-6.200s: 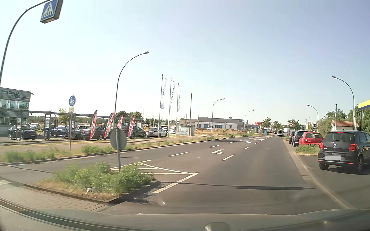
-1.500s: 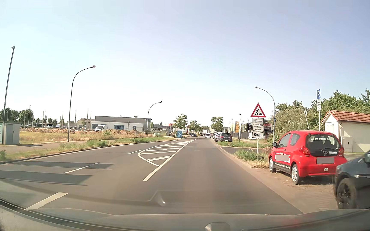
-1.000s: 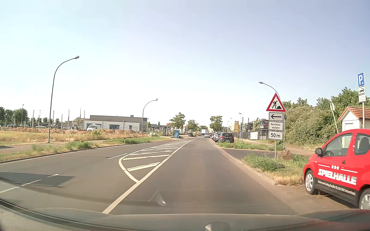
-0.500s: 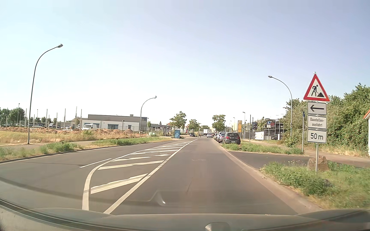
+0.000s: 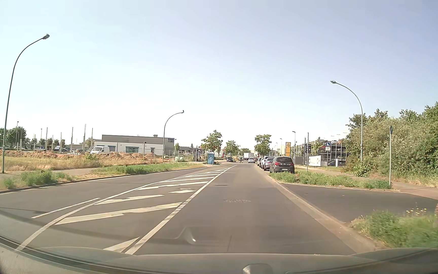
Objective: Follow the waypoints while adhering to traffic rules and regulations
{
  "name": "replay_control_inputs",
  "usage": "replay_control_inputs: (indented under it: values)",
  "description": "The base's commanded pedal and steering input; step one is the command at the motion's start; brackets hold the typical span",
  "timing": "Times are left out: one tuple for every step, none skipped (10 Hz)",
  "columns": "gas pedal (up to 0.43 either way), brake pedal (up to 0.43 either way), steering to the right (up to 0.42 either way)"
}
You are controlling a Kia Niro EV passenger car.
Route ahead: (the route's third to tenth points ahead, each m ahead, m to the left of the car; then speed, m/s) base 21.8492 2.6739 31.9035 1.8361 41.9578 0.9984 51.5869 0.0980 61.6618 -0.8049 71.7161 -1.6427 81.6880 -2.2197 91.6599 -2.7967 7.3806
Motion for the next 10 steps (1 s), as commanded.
replay_control_inputs:
  values:
    - [0.098,0.030,-0.007]
    - [0.098,0.030,-0.005]
    - [0.098,0.030,-0.003]
    - [0.098,0.030,-0.001]
    - [0.110,0.030,0.000]
    - [0.110,0.030,0.000]
    - [0.110,0.030,0.002]
    - [0.110,0.030,0.003]
    - [0.110,0.030,0.005]
    - [0.110,0.030,0.006]
